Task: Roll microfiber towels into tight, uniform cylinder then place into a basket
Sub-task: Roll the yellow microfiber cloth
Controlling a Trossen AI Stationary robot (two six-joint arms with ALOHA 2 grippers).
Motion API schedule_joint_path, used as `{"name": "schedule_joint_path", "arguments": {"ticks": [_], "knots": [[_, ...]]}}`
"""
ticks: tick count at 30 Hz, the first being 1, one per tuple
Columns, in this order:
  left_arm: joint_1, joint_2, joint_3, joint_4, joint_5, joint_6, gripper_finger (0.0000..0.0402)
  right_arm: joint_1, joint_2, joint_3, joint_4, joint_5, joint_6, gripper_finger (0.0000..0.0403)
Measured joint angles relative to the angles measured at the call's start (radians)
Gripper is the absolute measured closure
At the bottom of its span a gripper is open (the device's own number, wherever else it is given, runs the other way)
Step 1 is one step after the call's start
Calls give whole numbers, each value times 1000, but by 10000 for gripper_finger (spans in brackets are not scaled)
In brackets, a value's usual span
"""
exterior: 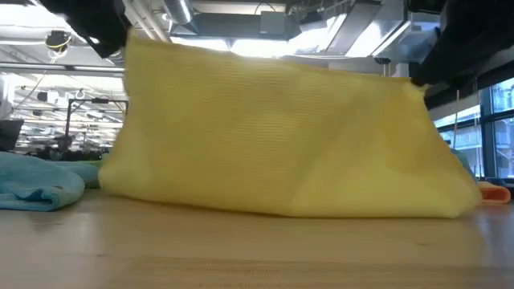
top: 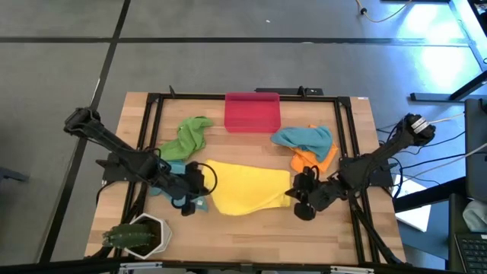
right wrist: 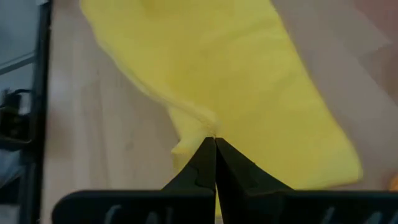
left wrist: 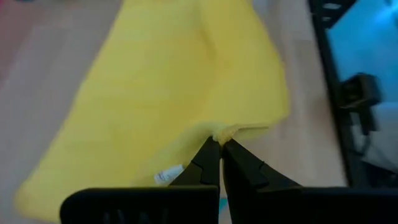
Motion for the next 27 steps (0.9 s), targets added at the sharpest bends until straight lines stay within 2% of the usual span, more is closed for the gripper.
{"name": "schedule_joint_path", "arguments": {"ticks": [4, 10, 15, 18, 23, 27], "knots": [[-60, 13, 0, -4, 21, -81, 402, 27, 53, 2, 24, -96, 48, 402], [-161, 61, 0, -15, 41, -198, 402, 92, 131, 1, 95, -151, 89, 402], [-192, 64, 0, -25, 41, -226, 402, 125, 123, 22, 75, -116, 92, 402], [-199, 40, -1, -25, 37, -225, 402, 126, 105, 76, 57, -81, 36, 402], [-199, 2, -1, -101, -44, -200, 402, 109, 99, 216, -61, -13, -86, 402], [-174, -15, -1, -201, -123, -213, 402, 59, 105, 263, -205, -11, -62, 402]]}}
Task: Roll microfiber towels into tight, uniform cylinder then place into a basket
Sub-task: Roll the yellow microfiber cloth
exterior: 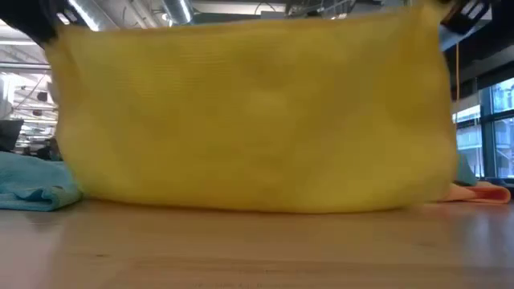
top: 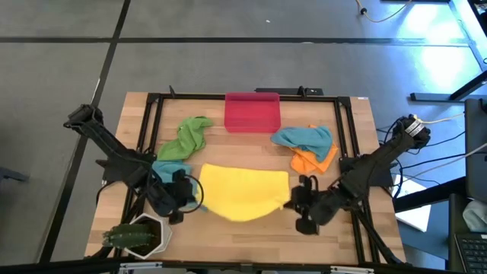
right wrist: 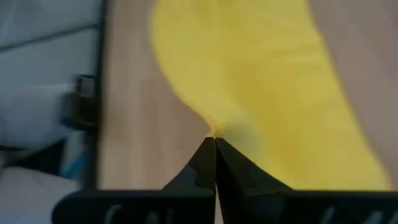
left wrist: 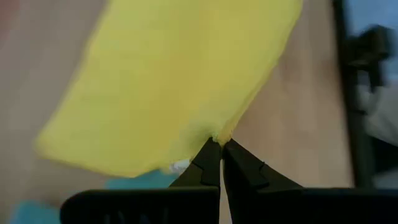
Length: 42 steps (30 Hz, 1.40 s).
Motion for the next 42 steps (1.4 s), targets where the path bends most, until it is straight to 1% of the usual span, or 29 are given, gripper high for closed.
{"name": "schedule_joint_path", "arguments": {"ticks": [2, 5, 11, 18, 24, 27, 32, 38, 42], "knots": [[19, 1, 0, -50, -30, -18, 402, -20, 0, -3, -68, -2, 47, 402], [54, 4, 0, -108, -38, -37, 401, -41, 0, -36, -147, -17, 133, 402], [119, 5, 0, -146, -37, -14, 402, -83, 4, -121, -150, -17, 212, 402], [195, 6, -10, -132, -14, 47, 401, -154, 7, -198, -76, -36, 177, 402], [266, 6, -82, -103, 52, 63, 402, -205, 7, -229, -68, -21, 148, 402], [300, 6, -120, -73, 75, 68, 401, -235, 7, -255, -34, -17, 117, 402], [351, 6, -158, -18, 73, 136, 402, -279, 7, -283, -3, -17, 97, 402], [414, 6, -159, -2, 59, 200, 402, -312, 7, -334, 42, -16, 98, 401], [449, 6, -159, -2, 91, 203, 401, -332, 7, -374, 124, -9, 66, 399]]}}
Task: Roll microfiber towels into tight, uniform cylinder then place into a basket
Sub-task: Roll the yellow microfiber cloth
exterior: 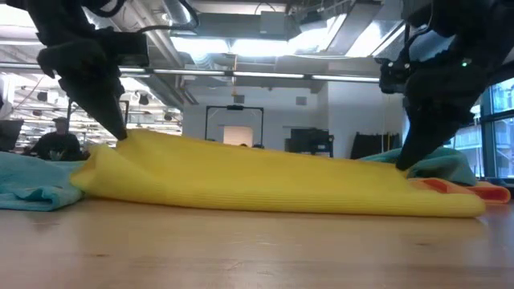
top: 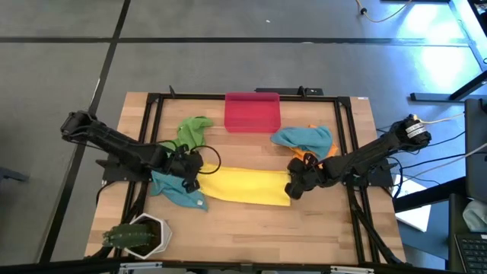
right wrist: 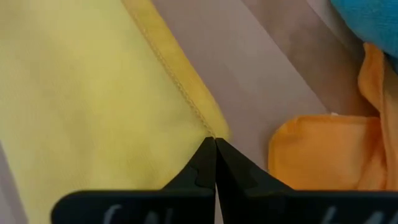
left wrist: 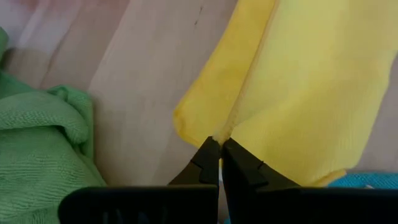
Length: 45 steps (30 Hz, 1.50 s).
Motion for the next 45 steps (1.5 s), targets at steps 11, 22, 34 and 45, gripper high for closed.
{"name": "schedule_joint_path", "arguments": {"ticks": [11, 22, 34, 45], "knots": [[24, 0, 0, 5, 21, 14, 401, -32, 0, -38, 65, 40, -20, 394], [54, 0, 0, 4, -44, 31, 337, -32, 0, -38, 62, 87, -47, 316], [79, -4, 74, -25, -5, 79, 293, 12, -45, 50, 131, 79, -153, 301], [-176, 50, 74, 107, -58, -43, 296, 113, 24, 52, 293, 32, -147, 330]]}}
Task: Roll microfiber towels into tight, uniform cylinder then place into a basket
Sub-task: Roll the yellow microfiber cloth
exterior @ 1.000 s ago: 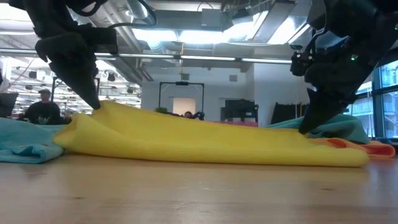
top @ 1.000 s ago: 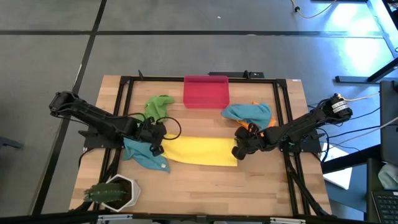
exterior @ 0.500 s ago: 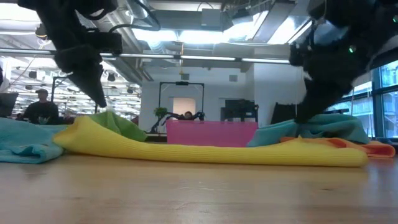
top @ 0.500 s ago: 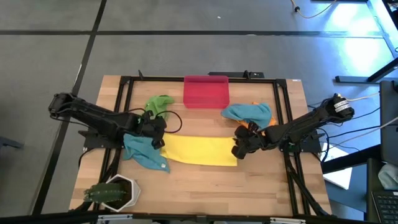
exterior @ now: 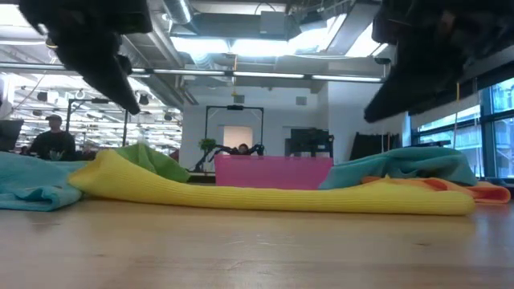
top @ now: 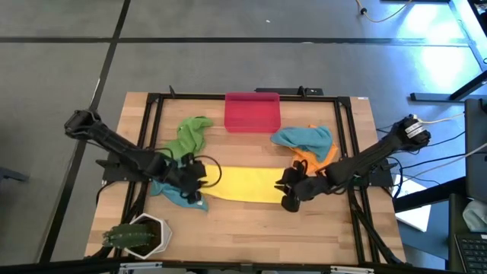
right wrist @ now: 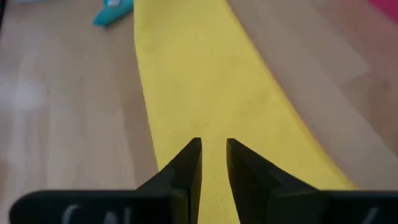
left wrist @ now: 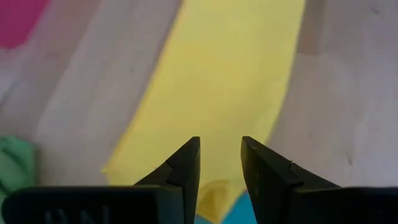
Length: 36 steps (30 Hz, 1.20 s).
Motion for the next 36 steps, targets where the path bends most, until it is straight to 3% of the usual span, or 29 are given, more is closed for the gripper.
{"name": "schedule_joint_path", "arguments": {"ticks": [11, 16, 28, 36], "knots": [[-118, 93, 0, -14, -24, -134, 296, -12, 187, 0, 4, -58, 118, 360], [-153, 111, 0, -36, -24, -195, 296, -12, 222, 0, -84, -87, 163, 372], [-184, 119, 0, -25, -55, -273, 296, -5, 178, 0, -278, -135, 220, 395], [-184, 249, 0, 55, -105, -277, 296, -5, 167, -1, -281, -141, 217, 392]]}}
